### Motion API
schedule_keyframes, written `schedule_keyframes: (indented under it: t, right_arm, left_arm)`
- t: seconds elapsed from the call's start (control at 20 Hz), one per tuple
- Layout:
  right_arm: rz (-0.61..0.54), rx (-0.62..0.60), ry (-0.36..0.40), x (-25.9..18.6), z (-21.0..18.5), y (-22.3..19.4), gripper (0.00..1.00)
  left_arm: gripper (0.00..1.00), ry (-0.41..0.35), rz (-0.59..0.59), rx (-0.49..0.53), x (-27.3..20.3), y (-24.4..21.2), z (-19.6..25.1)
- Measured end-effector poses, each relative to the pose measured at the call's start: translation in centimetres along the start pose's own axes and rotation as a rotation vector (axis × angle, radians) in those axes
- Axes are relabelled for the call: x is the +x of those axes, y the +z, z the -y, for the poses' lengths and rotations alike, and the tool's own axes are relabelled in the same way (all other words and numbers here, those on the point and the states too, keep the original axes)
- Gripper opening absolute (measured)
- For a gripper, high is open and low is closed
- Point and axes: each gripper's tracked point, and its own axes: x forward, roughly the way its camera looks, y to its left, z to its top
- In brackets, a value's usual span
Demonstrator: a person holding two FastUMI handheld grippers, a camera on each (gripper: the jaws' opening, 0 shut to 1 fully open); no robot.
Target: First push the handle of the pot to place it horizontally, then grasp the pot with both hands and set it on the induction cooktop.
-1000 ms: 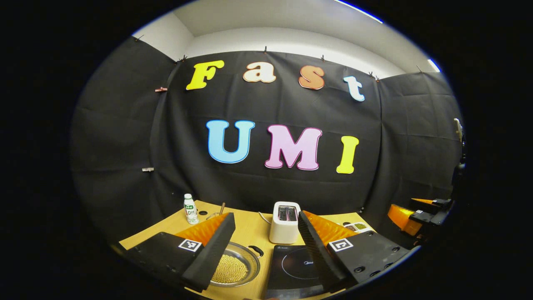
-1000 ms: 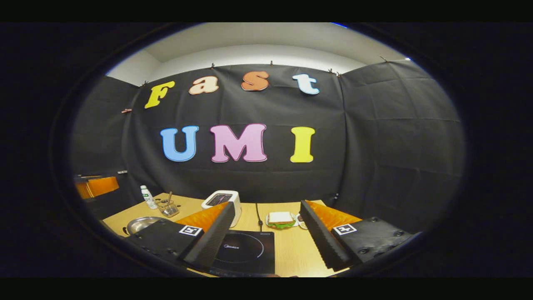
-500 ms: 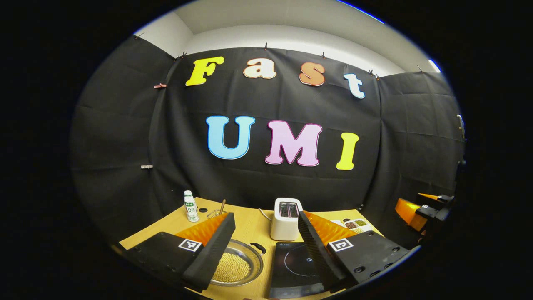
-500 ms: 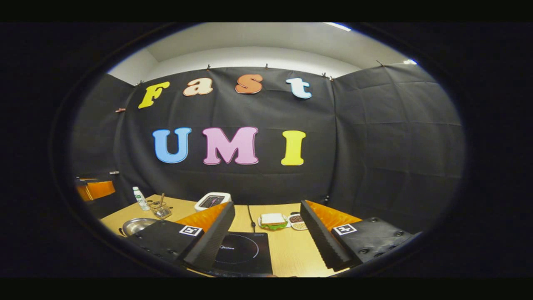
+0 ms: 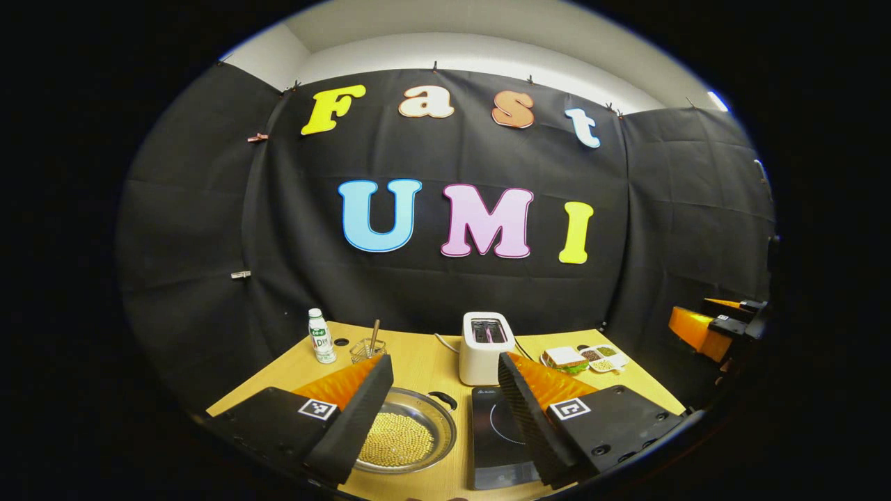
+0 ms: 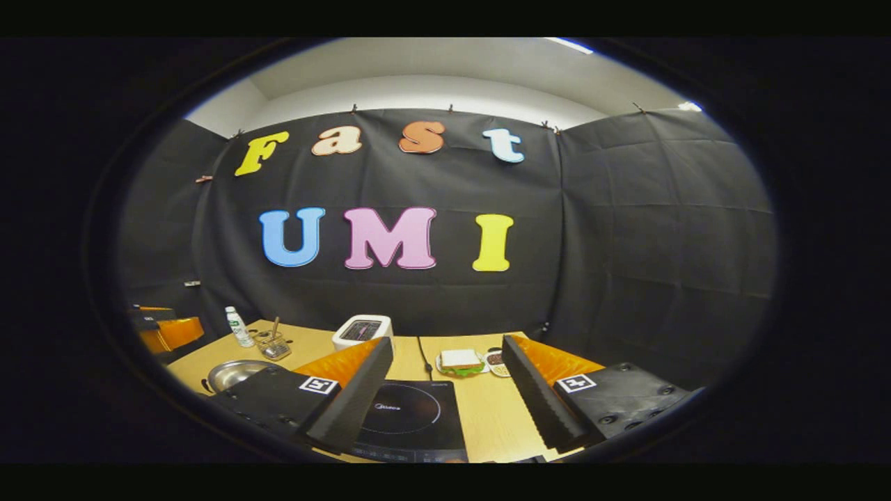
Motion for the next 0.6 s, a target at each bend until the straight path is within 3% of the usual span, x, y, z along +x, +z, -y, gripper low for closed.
schedule_keyframes:
  t: [0.4, 0.6]
  right_arm:
    - [0.006, -0.019, 0.047, -0.4, -2.6, -0.2, 0.98]
    - [-0.009, -0.008, 0.042, -0.6, -3.0, -0.6, 0.98]
  left_arm:
    - [0.95, 0.024, -0.062, 0.011, -1.0, -1.4, -2.6]
    - [0.88, 0.042, -0.09, 0.019, -1.6, -2.3, -4.3]
